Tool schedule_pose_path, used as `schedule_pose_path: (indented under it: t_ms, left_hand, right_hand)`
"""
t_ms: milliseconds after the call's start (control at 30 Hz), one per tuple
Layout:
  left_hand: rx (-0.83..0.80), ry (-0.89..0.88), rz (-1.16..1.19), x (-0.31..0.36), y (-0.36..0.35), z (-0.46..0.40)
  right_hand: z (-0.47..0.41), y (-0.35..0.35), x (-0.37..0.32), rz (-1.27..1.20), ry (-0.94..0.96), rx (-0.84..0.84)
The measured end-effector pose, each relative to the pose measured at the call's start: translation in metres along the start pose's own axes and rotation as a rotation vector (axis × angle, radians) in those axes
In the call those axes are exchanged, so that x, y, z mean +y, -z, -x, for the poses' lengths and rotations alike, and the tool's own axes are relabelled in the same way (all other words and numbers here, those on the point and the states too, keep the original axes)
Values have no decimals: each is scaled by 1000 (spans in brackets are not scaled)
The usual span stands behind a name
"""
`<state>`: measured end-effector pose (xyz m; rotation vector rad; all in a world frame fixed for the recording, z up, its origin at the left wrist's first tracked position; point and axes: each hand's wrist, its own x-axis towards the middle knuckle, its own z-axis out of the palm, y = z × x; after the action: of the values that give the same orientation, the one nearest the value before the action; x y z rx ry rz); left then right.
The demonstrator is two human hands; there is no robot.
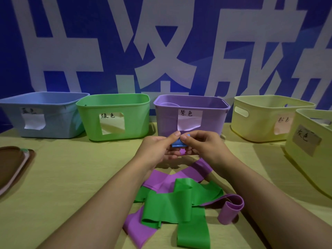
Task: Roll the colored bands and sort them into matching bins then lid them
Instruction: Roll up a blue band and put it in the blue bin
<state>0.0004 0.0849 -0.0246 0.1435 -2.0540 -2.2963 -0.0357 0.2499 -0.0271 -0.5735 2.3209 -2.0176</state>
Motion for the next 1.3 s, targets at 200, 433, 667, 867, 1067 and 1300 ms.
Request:
schedule_pose_path:
  t_ms: [200, 433, 667, 867, 1067, 1300]
  left_hand:
    - [-27, -24, 33, 0, 4, -3]
    - [-38, -54, 69, 1, 6, -5]
    - [-34, -102, 57, 4, 10, -2]
    - [-11, -360, -204, 5, 9, -1]
    - [-21, -427, -262, 4, 8, -1]
    - [-54, -328, -154, 3, 8, 0]
  right_hand:
    - [0, 1, -1, -14, 4, 1]
    - [3, 4, -3, -55, -7, -35]
    - [5, 6, -10, -207, -128, -86]
    - [6, 4, -14, -201, -267, 17]
    - [7, 3, -14, -264, -255, 11]
    - [4, 3, -10, -318, -195, 24]
